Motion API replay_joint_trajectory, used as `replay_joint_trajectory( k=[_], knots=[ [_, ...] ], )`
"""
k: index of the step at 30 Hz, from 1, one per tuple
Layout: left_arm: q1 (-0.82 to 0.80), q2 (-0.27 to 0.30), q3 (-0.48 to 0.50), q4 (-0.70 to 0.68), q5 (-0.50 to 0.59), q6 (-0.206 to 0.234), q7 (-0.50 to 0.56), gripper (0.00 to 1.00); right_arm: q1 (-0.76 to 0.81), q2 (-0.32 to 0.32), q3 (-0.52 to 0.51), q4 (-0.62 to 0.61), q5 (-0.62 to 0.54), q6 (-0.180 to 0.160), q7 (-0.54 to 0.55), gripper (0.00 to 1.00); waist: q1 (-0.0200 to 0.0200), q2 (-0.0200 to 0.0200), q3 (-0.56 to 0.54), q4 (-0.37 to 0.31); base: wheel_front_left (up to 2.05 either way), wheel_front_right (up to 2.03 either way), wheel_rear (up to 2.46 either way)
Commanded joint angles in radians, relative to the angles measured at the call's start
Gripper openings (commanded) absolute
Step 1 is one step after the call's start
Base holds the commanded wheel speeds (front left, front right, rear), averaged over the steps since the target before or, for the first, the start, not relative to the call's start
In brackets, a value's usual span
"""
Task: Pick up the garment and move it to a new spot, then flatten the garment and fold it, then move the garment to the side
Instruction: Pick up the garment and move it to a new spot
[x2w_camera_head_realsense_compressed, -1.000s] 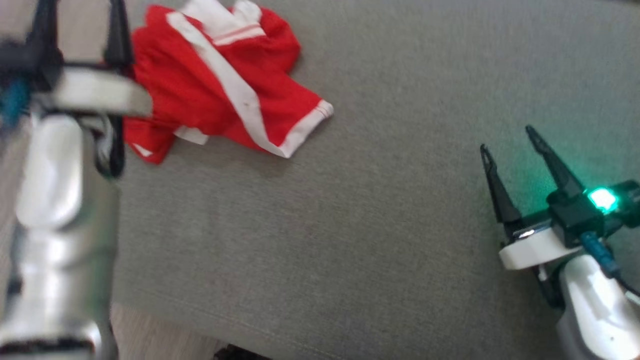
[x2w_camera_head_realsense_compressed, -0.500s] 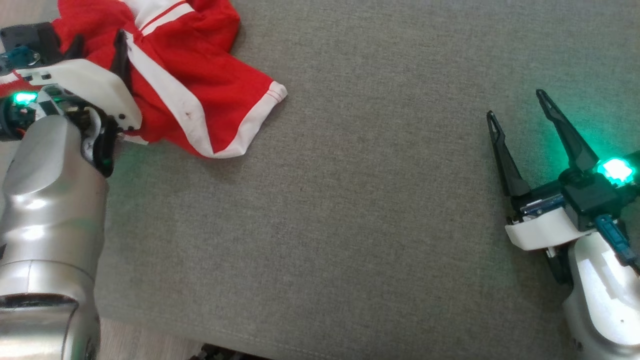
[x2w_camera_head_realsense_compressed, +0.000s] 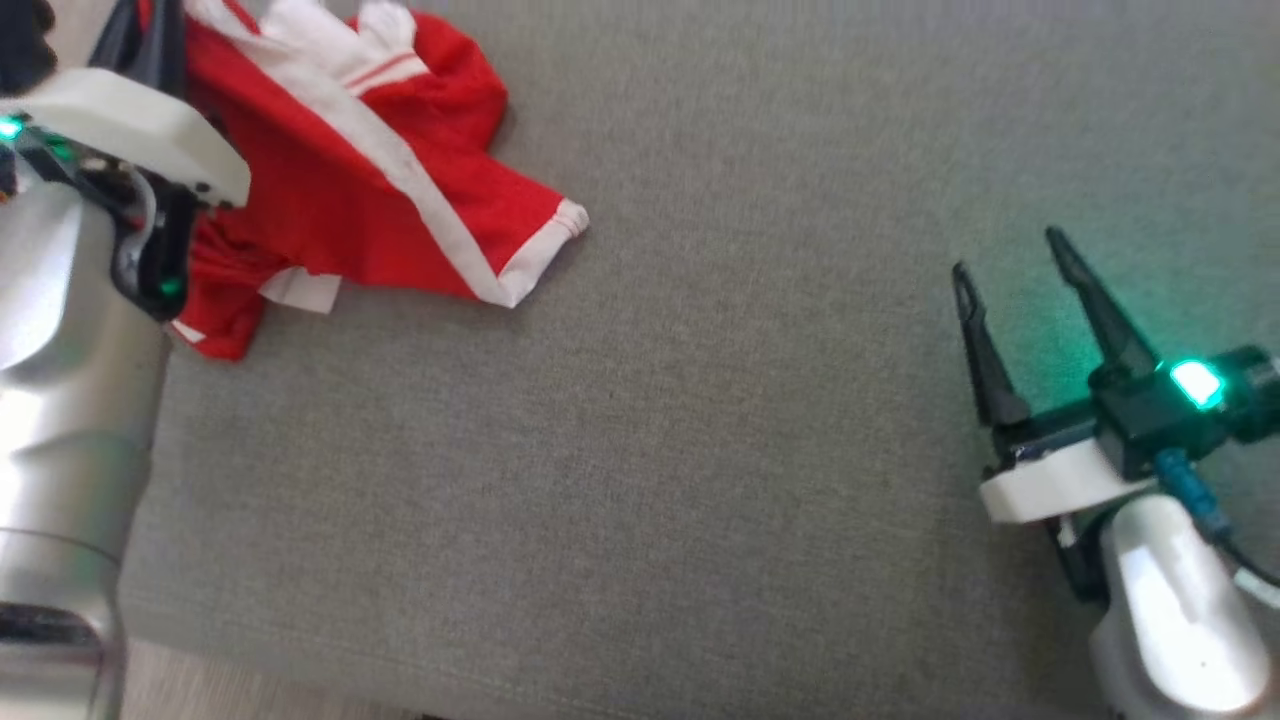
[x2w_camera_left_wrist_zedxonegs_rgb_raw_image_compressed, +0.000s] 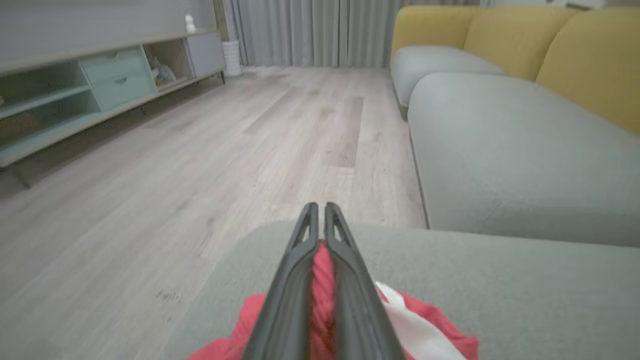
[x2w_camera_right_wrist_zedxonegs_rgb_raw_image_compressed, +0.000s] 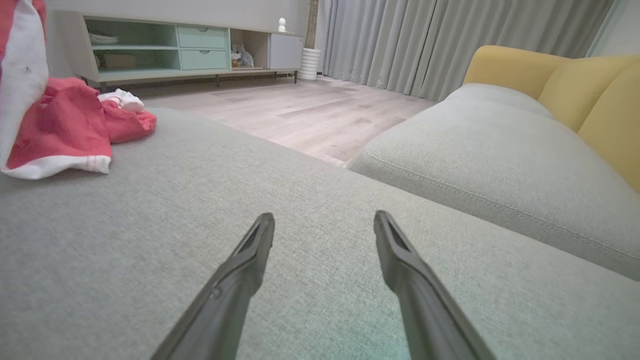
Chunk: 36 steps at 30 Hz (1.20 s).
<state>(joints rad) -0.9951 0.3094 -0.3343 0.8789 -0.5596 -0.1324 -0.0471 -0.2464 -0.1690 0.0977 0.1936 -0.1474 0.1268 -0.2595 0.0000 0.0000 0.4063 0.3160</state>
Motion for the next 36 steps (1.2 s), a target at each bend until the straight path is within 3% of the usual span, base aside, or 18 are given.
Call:
replay_joint_trajectory(
  k=[1,7,11,17,28,36],
  knots=[
    [-0.021,0.091,-0.007,-0.089,-0.032,0.002,-0.017,0.00,0.026,0.026,0.020,-0.023,0.011,0.004,-0.002,1.00,0.0000,0.0000,-0.083,-0.006,0.00,0.00,0.00],
    [-0.043,0.148,-0.058,-0.250,-0.082,0.002,-0.016,0.00,0.052,0.068,0.025,-0.008,0.025,0.004,-0.002,1.00,0.0000,0.0000,-0.190,-0.032,0.00,0.00,0.00],
    [-0.083,0.173,-0.073,-0.399,-0.107,0.002,0.019,0.00,0.070,0.103,0.032,-0.004,0.047,0.004,-0.002,1.00,0.0000,0.0000,-0.275,-0.105,0.00,0.00,0.00],
    [-0.108,0.164,-0.082,-0.515,-0.127,0.022,0.094,0.00,0.097,0.118,0.044,-0.019,0.088,0.004,-0.002,1.00,0.0000,0.0000,-0.346,-0.259,0.00,0.00,0.00],
    [-0.098,0.088,-0.083,-0.639,-0.162,0.102,0.123,0.00,0.132,0.119,0.077,-0.064,0.188,0.004,-0.002,1.00,0.0000,0.0000,-0.371,-0.565,0.00,0.00,0.00],
    [-0.049,0.024,-0.160,-0.643,-0.104,0.120,0.059,0.00,0.102,0.119,0.105,-0.089,0.241,0.004,-0.002,1.00,0.0000,0.0000,-0.298,-0.696,0.00,0.00,0.00]
  ],
)
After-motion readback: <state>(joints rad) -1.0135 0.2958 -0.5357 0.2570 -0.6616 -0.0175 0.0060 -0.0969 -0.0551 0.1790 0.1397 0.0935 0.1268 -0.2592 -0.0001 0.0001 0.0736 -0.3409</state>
